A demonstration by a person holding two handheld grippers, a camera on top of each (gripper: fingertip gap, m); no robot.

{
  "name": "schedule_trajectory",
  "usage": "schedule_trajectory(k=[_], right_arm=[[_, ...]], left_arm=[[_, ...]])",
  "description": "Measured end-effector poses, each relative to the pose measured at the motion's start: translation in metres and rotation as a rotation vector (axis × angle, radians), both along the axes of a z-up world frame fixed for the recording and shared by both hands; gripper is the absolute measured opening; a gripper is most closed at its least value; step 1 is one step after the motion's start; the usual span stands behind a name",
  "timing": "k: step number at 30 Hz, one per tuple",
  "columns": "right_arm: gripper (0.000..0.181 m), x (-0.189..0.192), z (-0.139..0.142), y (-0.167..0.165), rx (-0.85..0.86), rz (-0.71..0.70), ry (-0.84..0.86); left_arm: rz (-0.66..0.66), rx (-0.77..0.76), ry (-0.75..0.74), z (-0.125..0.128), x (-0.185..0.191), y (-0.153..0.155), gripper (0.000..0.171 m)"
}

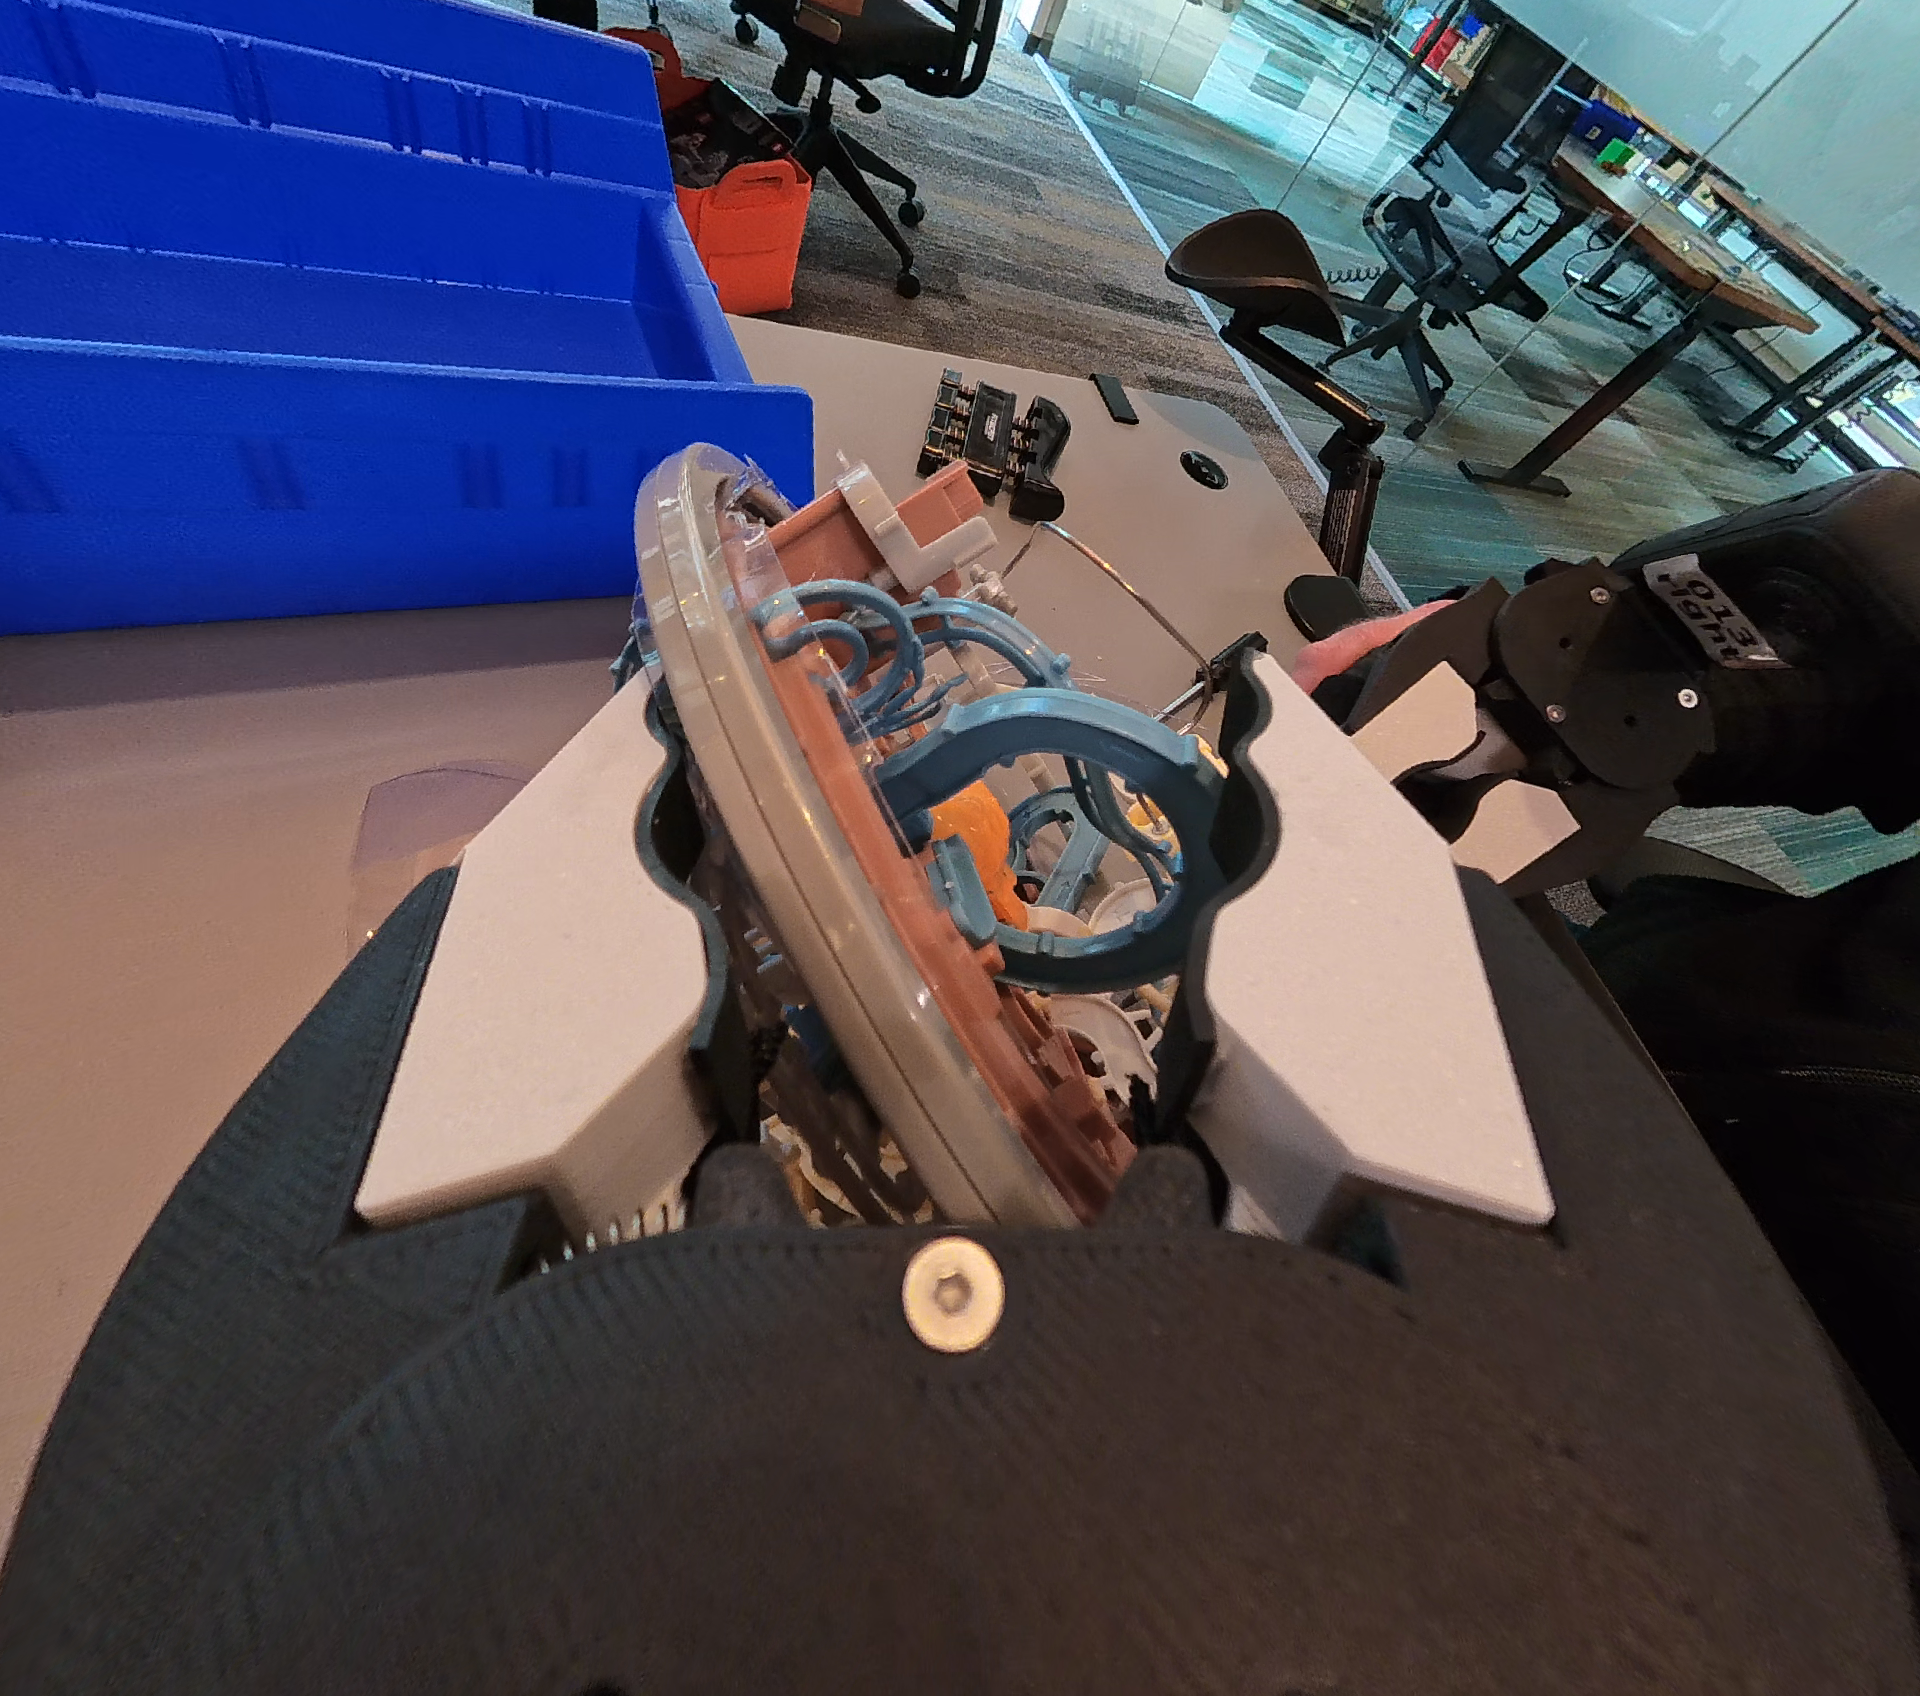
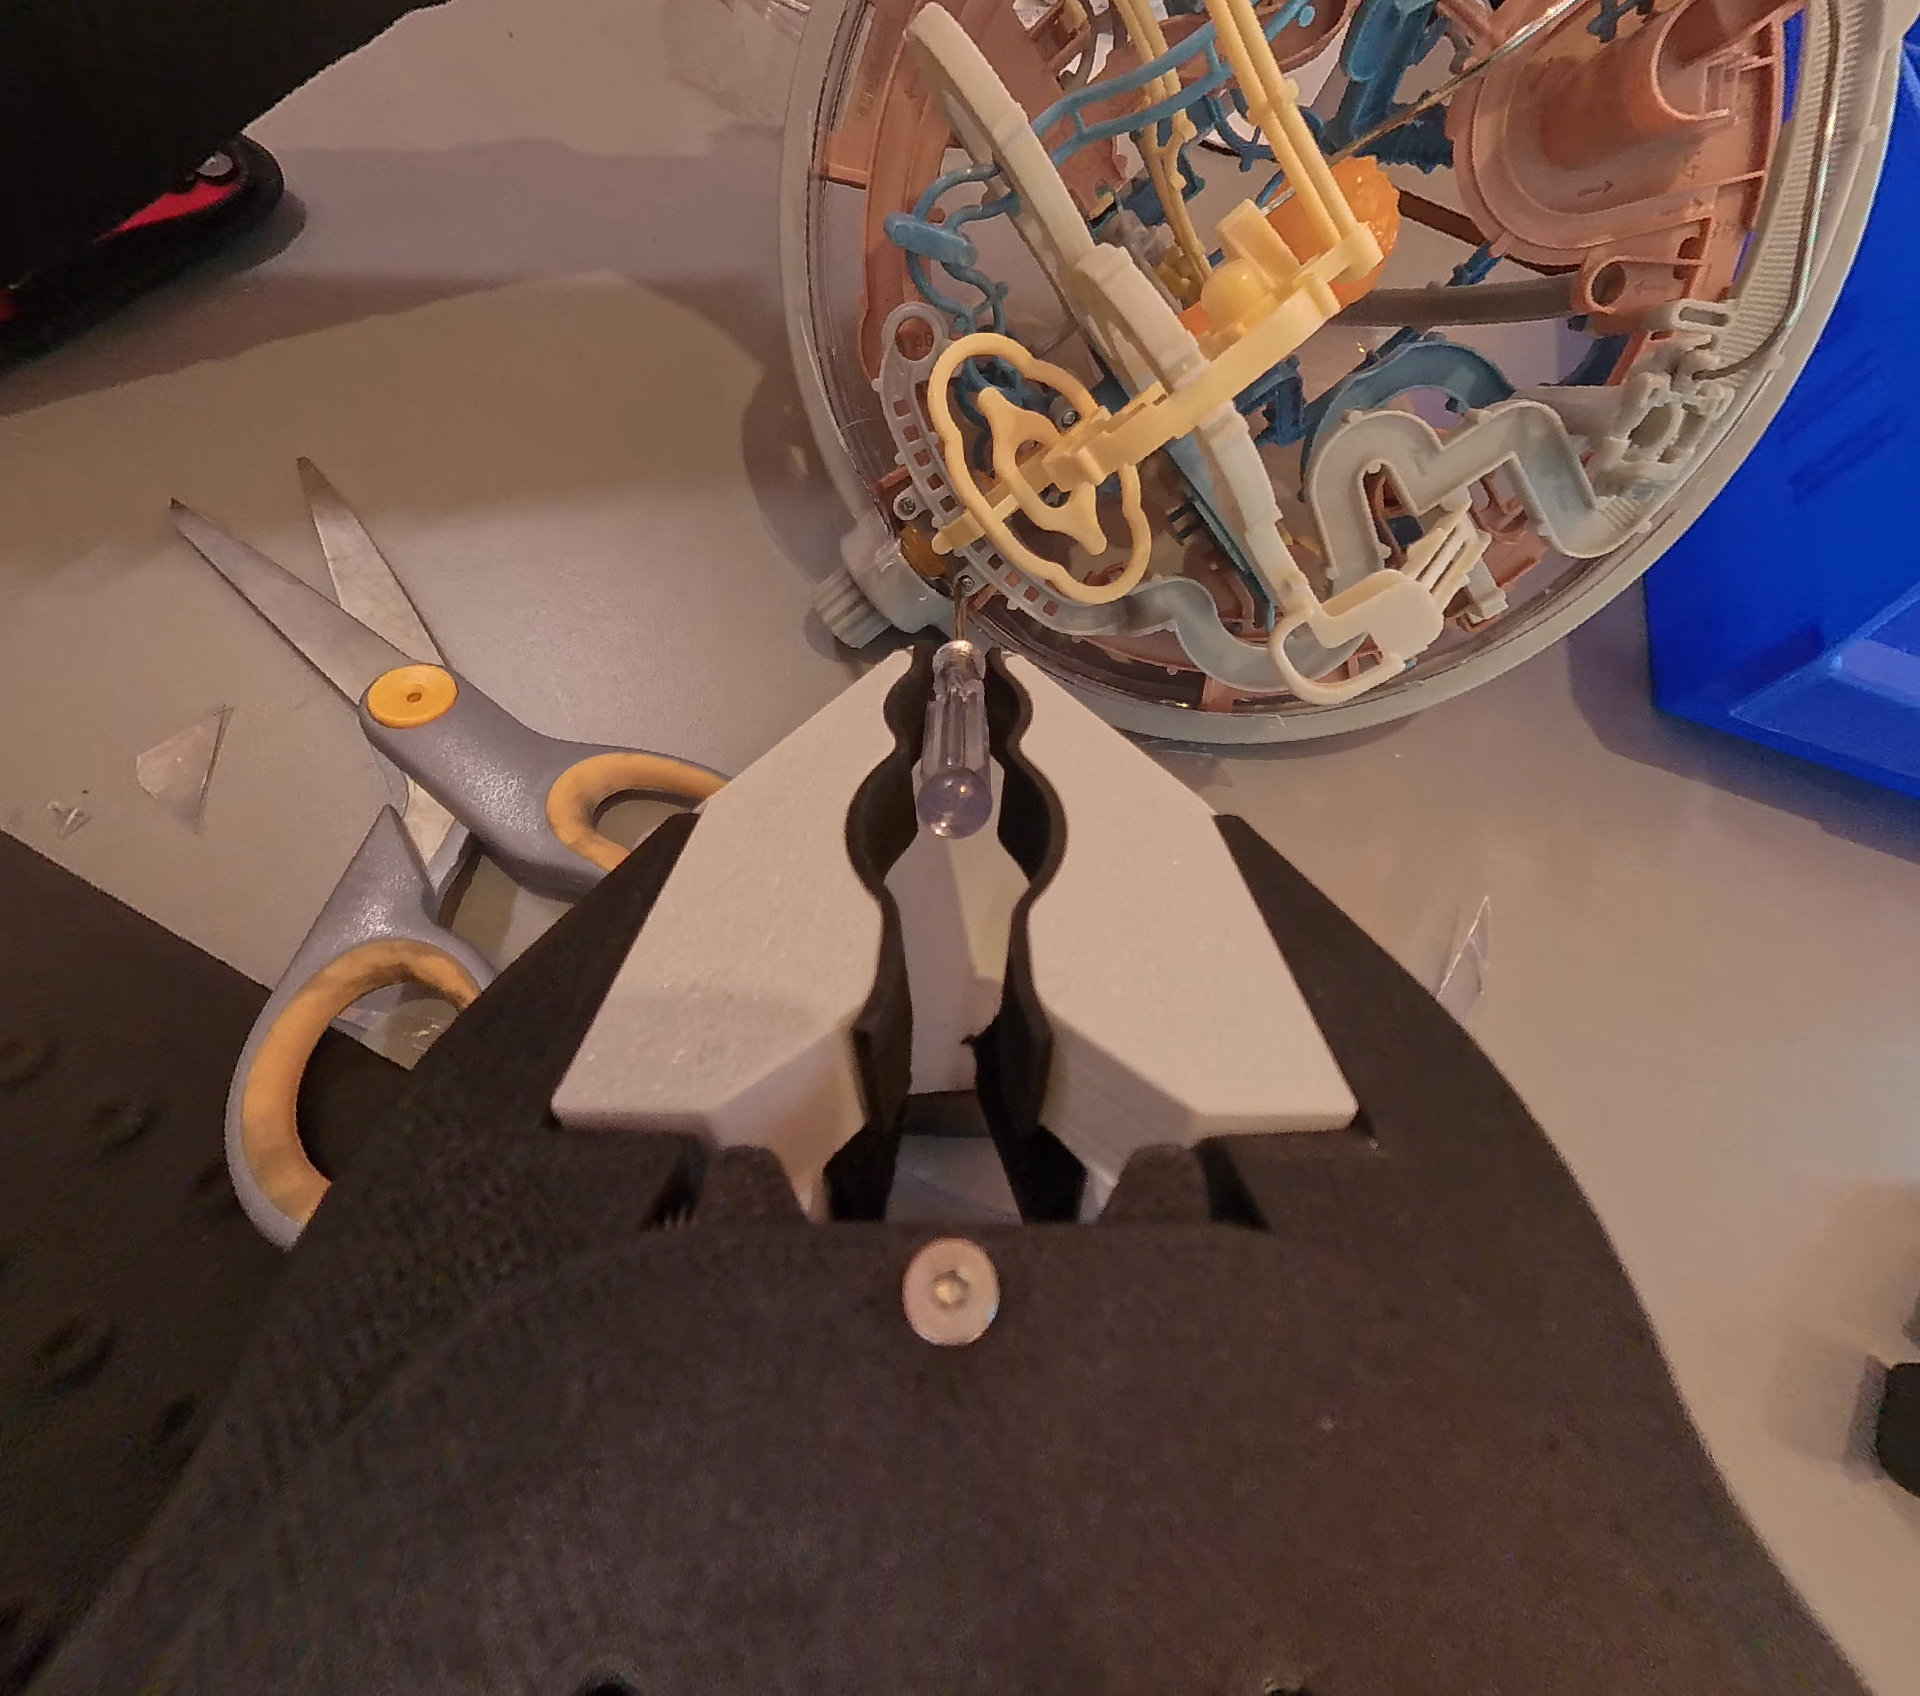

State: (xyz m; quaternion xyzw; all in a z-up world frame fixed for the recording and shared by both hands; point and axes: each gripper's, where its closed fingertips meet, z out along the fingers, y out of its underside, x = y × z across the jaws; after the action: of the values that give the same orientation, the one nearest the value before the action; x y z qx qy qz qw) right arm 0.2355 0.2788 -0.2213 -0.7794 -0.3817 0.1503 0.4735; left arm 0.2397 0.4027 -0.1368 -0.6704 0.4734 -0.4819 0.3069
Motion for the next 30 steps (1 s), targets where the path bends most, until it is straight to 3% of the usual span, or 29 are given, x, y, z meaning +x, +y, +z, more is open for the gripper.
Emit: schedule_trajectory(k=[13,17,22,30], right_arm=[[0.008,0.001,0.0002,0.0013,-0.01,-0.012,0.013],[0.008,0.0002,0.0011,0.0015,0.034,0.045,-0.079],[0.008,-0.0025,0.0016,0.0,0.279,0.278,-0.441],[0.007,-0.0054,0.0018,-0.0027,0.826,0.905,-1.281]], left_arm=[[0.0,-0.002,-0.003,0.0,0.0005,0.0001,0.1],[0.0,-0.002,-0.003,0.0002,0.0006,0.0001,0.1],[0.0,-0.002,-0.003,0.0002,0.0007,0.0001,0.099],[-0.004,-0.005,-0.01,0.0005,0.0008,0.0,0.099]])
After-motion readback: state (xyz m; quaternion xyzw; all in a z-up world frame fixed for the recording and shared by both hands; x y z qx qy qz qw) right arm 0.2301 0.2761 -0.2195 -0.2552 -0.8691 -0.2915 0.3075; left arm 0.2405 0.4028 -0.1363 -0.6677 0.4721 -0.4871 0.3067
